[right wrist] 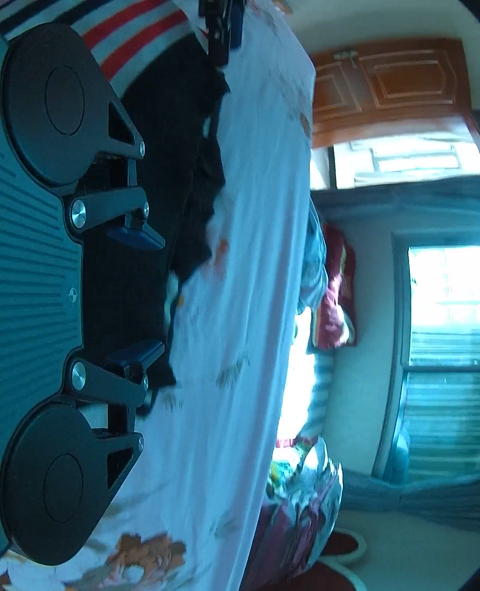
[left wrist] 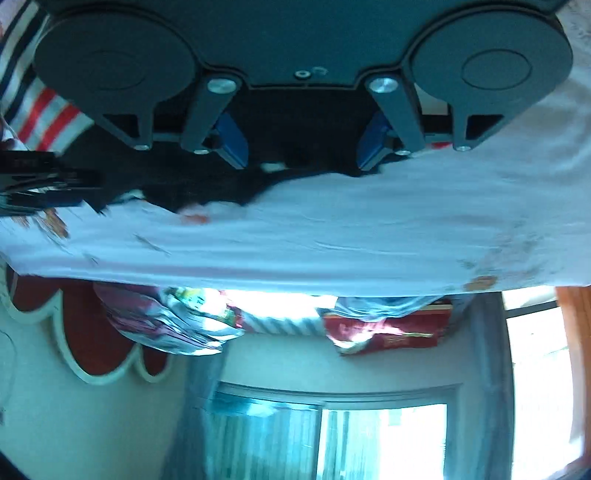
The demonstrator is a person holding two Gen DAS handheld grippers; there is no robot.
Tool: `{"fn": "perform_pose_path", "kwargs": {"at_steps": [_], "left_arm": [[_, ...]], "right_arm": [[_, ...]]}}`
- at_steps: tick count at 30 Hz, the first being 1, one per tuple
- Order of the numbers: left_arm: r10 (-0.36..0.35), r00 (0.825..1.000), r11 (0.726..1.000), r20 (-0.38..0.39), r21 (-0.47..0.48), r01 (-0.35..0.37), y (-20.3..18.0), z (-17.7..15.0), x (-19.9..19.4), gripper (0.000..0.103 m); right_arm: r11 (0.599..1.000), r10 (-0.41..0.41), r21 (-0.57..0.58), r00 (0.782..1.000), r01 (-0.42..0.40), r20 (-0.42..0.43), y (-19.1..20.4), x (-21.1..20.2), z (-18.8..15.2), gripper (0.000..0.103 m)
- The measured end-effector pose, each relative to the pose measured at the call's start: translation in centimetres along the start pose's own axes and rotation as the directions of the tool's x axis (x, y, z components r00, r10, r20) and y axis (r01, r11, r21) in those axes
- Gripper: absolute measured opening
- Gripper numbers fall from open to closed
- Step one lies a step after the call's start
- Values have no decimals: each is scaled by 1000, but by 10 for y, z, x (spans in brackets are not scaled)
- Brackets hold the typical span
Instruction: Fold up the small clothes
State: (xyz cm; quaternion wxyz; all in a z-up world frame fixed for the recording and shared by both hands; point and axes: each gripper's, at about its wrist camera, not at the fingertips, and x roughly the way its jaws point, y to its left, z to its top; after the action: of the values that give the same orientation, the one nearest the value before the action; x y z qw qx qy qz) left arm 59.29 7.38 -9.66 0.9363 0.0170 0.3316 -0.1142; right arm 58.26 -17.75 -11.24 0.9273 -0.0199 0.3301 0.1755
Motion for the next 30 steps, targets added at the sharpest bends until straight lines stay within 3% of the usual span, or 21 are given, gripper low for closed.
{"fn": "perform_pose_path", "kwargs": {"at_steps": [3,6,8,9,10,12,14,17,19,22,25,27,29,30], "left_arm": [[-48,997,997,-56,51,51,-33,-5,21,63],[-31,992,999,-123,11,33,-20,-20,38,65],[11,994,999,-107,-30,-15,9,-30,31,64],[20,995,999,-93,-48,-25,24,-35,24,52],[1,997,998,-72,-56,-5,35,-39,17,47],[19,998,1000,-66,17,-18,38,-43,9,47],[36,997,996,-71,90,-29,30,-42,7,49],[71,996,995,-48,79,-67,11,-32,-5,60],[-4,1000,998,-13,63,4,-12,-29,-15,71],[-74,997,994,-33,74,77,-51,-35,-14,69],[-107,990,991,-86,68,113,-75,-48,-6,62],[-90,990,991,-112,90,100,-77,-60,-2,61],[-72,992,991,-105,109,83,-65,-66,-10,62],[-52,994,992,-100,111,63,-56,-68,-15,63]], "right_arm": [[995,63,-72,996,-67,-57,38,24,-4,55],[992,50,-113,995,-59,-89,42,34,-11,55],[995,-20,-99,996,11,-87,22,30,-13,55],[991,-107,-85,990,99,-92,1,25,-18,54],[985,-165,-70,981,158,-102,-19,20,-24,54],[982,-189,-54,974,183,-125,-49,10,-35,51],[987,-158,-43,979,153,-127,-59,0,-38,52],[984,-177,-41,982,175,-58,-44,-23,-31,52],[994,-104,-39,994,103,-34,-24,-34,-29,52],[995,2,-96,999,-7,-51,23,-37,-33,52],[988,59,-135,993,-72,-100,54,-27,-44,51],[985,24,-168,992,-45,-121,62,-21,-55,51],[990,19,-135,992,-36,-124,51,-27,-60,51],[993,-21,-115,992,7,-124,40,-32,-63,51]]}}
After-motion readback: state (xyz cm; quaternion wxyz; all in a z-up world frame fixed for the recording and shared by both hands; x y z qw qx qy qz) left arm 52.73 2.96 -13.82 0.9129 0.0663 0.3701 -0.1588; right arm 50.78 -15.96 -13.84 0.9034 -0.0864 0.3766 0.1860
